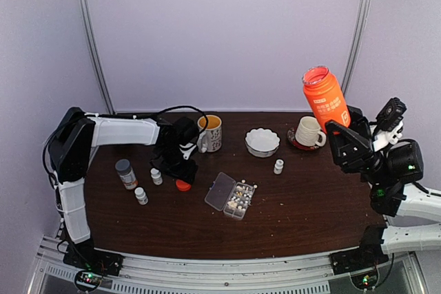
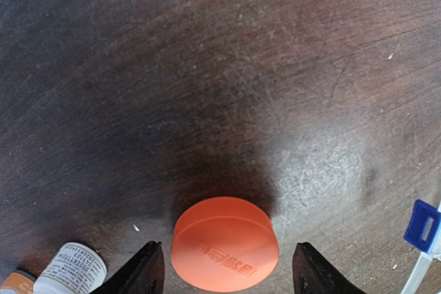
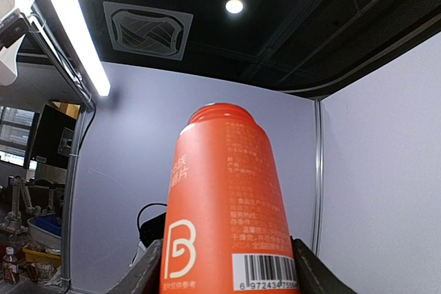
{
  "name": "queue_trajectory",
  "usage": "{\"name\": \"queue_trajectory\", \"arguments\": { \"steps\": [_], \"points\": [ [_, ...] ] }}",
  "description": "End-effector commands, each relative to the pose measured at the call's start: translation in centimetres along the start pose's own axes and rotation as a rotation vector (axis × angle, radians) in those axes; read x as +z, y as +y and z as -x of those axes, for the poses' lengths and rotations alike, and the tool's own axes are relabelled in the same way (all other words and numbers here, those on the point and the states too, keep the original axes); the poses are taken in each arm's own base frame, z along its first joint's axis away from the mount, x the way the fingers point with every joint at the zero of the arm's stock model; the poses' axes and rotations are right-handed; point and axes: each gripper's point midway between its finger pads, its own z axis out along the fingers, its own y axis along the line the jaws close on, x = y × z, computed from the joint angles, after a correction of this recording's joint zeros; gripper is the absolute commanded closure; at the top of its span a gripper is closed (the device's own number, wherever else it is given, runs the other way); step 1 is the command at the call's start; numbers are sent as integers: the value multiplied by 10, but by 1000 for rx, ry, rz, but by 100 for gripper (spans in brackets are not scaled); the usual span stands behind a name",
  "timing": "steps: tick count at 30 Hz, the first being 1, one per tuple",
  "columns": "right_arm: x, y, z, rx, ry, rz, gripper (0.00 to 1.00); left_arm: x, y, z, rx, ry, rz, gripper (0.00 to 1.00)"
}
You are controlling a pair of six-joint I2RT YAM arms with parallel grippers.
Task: Sort the pills into containers
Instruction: Pour the pill into the compartment of the pill container, then screw the lid of the pill bottle onto the pill bottle.
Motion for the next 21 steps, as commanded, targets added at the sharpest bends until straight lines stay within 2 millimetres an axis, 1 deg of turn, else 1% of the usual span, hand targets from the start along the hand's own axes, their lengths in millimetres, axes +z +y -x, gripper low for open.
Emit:
{"name": "queue_trajectory", "arguments": {
  "steps": [1,3,10,14,15,17,18,20,21],
  "points": [
    [0,5,6,22,-31,23,100,14,4,-7,9,34,6,34],
    [1,5,6,23,-31,25,100,16,3,-6,10,37,5,36],
    [-1,3,5,25,-26,10,100,23,4,-8,10,53,9,37],
    [0,2,5,29,-18,7,100,22,3,-6,10,50,9,49],
    [1,2,4,32,-12,7,100,20,-2,-6,13,51,-17,51],
    [3,0,-1,45,13,1,100,11,-6,-3,15,36,-36,56],
    [4,-2,-7,54,41,-8,100,4,-9,-1,20,23,-51,58],
    [5,-7,-24,72,125,-31,100,-21,-18,8,36,-29,-106,61],
    [4,-11,-40,94,190,-52,100,-36,-24,13,43,-63,-137,62]
  ]
}}
